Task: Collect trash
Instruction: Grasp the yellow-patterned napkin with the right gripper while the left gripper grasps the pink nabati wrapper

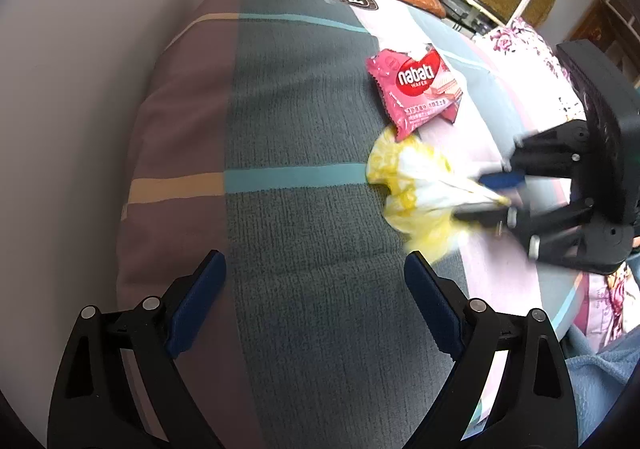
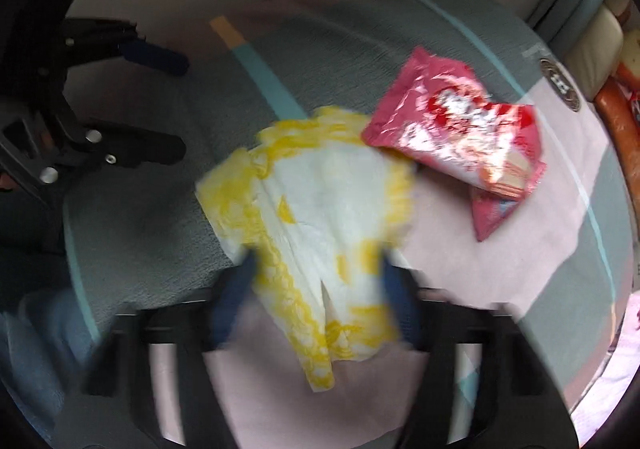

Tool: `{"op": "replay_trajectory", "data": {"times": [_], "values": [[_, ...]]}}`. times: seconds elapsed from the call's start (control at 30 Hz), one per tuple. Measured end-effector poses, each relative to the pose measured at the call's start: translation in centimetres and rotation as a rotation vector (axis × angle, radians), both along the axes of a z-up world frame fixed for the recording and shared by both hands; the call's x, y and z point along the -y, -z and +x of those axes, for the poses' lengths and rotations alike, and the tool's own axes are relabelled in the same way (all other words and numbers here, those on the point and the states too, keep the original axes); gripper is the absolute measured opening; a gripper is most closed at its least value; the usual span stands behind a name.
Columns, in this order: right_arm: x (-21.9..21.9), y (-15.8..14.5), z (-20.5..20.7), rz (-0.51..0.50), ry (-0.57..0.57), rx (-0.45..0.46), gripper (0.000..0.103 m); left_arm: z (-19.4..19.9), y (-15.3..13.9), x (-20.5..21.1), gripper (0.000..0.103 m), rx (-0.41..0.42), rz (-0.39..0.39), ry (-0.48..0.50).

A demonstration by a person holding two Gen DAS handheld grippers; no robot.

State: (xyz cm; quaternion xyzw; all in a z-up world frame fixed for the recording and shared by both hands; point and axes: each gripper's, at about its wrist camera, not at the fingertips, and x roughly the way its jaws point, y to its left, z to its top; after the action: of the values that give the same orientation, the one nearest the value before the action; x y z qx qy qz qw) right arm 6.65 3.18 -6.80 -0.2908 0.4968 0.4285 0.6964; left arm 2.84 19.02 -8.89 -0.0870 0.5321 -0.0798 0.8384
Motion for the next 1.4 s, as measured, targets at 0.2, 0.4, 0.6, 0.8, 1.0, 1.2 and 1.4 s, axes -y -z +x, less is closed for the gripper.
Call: {"op": "replay_trajectory", "data": {"times": [0.2,0.4,0.6,0.8,1.0,1.2,1.4], "values": [[2.9,-2.0,0.1,0.05,0.135,-0.026,0.006,1.5,-0.7,1.4,0.091,0.025,0.004,0.028],[7.4,-4.0,1.5,0.121,0.266,-0.061,0.006,5.2,-1.9,4.3,0.091,0.065,0.02,0.101],[12.5,-5.0,2.7,0.16,0.38,-0.083,0.006,9.0,-2.4,7.5,0.091,0.062,-0.025,0.173],[16.8,-4.2,4.0,0.19,0.509,-0.121,0.006,11.4,-2.1,10.8,0.091,0.049,-0.099,0.167],[21.4,-4.5,3.4,0.226,0.584,-0.104,0.006,13.4,-1.5,12.9,0.091,0.02,-0.125,0.095],[24.7,-4.6,4.5,0.287,0.7,-0.096,0.006,15.9,0.0,13.0,0.091,-0.037,-0.136,-0.056],[27.1,-4.0,6.3,0.347,0.771,-0.115,0.006,16.7,0.0,14.7,0.066,-0.028,-0.042,-0.064]]}}
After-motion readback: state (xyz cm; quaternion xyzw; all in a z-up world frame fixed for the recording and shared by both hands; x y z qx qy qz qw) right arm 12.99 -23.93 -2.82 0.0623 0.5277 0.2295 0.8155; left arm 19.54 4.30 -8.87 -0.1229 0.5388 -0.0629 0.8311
